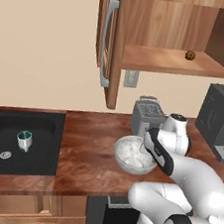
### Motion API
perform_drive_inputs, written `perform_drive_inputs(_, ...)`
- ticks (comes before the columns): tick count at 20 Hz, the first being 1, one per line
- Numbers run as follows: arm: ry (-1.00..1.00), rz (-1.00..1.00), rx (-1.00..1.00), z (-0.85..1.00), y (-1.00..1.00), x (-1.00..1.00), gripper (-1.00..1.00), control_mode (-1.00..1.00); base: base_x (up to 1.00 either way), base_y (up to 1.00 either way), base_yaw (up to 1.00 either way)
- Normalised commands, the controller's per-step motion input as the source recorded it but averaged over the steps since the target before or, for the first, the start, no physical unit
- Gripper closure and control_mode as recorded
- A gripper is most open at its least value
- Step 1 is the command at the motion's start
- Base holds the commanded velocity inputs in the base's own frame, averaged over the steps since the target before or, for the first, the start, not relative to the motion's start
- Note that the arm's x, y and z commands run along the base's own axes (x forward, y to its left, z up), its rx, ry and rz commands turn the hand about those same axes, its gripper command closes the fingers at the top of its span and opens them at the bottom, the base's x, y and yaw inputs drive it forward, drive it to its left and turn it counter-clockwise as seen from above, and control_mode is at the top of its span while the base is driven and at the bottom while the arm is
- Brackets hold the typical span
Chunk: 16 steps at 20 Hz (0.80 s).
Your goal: Pick the mug and place it in the sink. Pick the bowl and place it in the open cabinet and then close the cabinet.
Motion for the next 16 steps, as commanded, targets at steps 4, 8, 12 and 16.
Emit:
perform_drive_inputs(4, 0.0, 0.0, 0.0, 0.0, 0.01, 0.0, 1.0, -1.0, 0.0, 0.0, 0.0)
perform_drive_inputs(8, 0.0, -0.07, 0.0, 0.0, 0.1, -0.03, 1.0, -1.0, 0.0, 0.0, 0.0)
perform_drive_inputs(12, -0.09, -0.16, 0.0, 0.24, 0.06, -0.6, 1.0, -1.0, 0.0, 0.0, 0.0)
perform_drive_inputs(16, -0.05, -0.05, 0.04, 0.15, -0.03, -0.62, 1.0, -1.0, 0.0, 0.0, 0.0)
